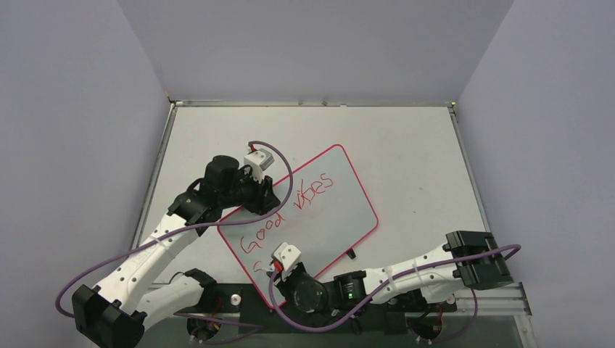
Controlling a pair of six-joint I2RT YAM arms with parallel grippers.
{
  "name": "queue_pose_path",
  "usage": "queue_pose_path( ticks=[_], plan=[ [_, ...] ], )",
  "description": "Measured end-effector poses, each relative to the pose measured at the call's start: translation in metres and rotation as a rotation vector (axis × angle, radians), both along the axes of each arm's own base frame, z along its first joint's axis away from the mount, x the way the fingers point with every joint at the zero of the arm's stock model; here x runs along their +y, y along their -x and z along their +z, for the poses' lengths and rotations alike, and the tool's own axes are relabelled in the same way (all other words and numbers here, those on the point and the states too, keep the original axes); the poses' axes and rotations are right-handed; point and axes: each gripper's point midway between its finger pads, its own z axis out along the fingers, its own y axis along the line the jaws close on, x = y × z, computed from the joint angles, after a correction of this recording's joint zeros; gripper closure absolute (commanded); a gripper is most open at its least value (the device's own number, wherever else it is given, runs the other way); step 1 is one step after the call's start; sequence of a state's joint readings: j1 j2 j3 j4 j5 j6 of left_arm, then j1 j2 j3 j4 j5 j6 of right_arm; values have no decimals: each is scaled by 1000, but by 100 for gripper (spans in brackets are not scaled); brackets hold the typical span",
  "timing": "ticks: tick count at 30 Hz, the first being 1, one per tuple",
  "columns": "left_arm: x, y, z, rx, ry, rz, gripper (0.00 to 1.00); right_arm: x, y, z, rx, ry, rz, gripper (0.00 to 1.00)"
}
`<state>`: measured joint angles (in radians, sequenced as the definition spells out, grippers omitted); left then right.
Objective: Write a sentence on the whiteboard
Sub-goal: Write a sentence on the whiteboard stand.
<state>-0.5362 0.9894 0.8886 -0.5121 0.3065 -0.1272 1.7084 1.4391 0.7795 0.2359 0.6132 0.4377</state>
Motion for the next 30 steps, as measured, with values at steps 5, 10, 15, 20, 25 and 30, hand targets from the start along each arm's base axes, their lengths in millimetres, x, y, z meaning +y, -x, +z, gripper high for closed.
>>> queue_pose_path(
  ticks=[5, 10, 15, 20, 25, 30],
  plan=[
    [0, 0, 0, 0, 0, 0, 100, -1, 0, -1, 6, 1, -8, 100],
    [0, 0, 0, 0, 0, 0, 100, -2, 0, -2, 10, 4, -12, 100],
    [0, 0, 0, 0, 0, 0, 100, -5, 4, -6, 5, 23, -5, 100],
    [0, 0, 0, 0, 0, 0, 100, -8, 8, -11, 2, 43, 3, 100],
    [0, 0, 0, 0, 0, -1, 100, -10, 11, -13, -1, 57, 12, 100],
    [0, 0, 0, 0, 0, -1, 100, -11, 13, -14, -6, 66, 19, 100]
  ],
)
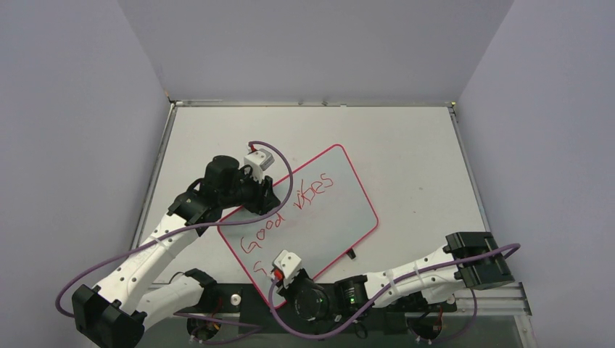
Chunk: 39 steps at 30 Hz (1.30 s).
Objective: Write a sentence on the whiteboard
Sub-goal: Write a sentence on the whiteboard stand.
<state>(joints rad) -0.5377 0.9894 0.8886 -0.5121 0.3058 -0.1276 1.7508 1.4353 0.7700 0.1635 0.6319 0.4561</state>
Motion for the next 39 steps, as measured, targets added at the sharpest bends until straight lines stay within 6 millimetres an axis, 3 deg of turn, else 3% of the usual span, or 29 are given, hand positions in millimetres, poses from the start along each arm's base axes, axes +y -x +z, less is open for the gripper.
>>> queue_pose_path(
  ticks=[26, 39],
  plan=[
    [1, -1, 0, -3, -5, 6, 100, 16, 16, 10, -56, 26, 130, 100],
    [1, -1, 0, -3, -5, 6, 100, 18, 11, 23, -87, 13, 118, 100]
  ],
)
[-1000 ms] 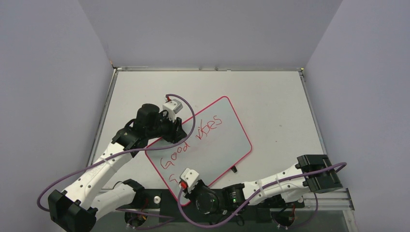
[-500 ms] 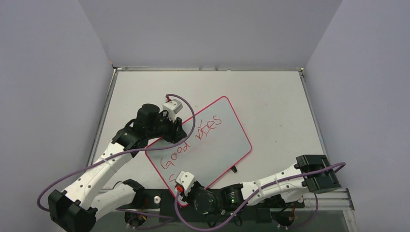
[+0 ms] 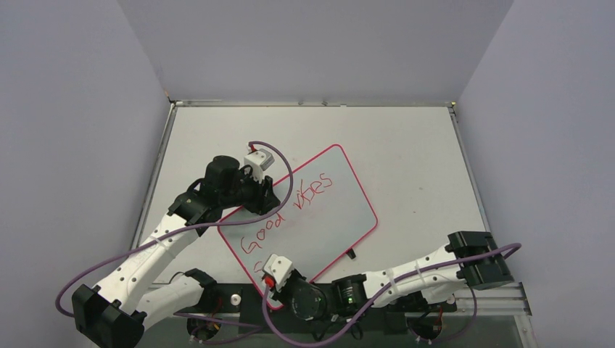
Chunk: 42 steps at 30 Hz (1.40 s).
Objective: Write a sentence on the whiteboard
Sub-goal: Write a sentence on the whiteboard stand.
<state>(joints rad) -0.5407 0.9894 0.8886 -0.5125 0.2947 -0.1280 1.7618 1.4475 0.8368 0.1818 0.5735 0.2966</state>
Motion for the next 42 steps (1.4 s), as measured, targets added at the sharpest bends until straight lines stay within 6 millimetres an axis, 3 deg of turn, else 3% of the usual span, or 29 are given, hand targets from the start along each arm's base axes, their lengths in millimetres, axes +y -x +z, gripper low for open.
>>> queue_pose_path(
  ticks=[12, 25, 42],
  plan=[
    [0, 0, 0, 0, 0, 0, 100, -12, -32, 28, -14, -68, -107, 100],
    [0, 0, -1, 3, -1, 1, 100, -18, -44, 20, -25, -36, -133, 100],
    [-1, 0, -1, 2, -1, -1, 100, -18, -41, 0, -8, -4, -127, 100]
  ],
)
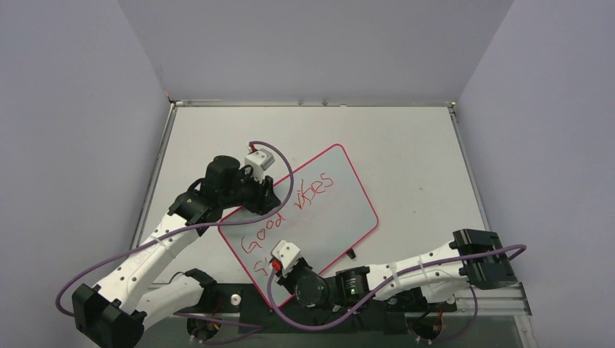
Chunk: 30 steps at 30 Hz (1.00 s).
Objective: Write a sentence on the whiteboard
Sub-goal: Write a sentence on the whiteboard stand.
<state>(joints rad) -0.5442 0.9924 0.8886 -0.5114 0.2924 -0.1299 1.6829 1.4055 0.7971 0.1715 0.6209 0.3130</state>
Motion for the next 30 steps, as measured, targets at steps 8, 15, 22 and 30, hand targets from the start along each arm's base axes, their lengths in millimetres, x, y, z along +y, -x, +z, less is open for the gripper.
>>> queue_pose_path(
  ticks=[8, 15, 22, 30],
  plan=[
    [-1, 0, 0, -2, 2, -4, 100, -2, 6, -8, 29, -10, 0, 100],
    [-2, 0, 1, -4, 4, -6, 100, -5, 11, -16, 47, -7, 2, 100],
    [-2, 0, 2, -6, 6, -8, 100, -8, 12, -20, 57, -2, -1, 100],
    [-2, 0, 1, -7, 6, -8, 100, -18, 9, -23, 52, 21, -15, 100]
  ],
)
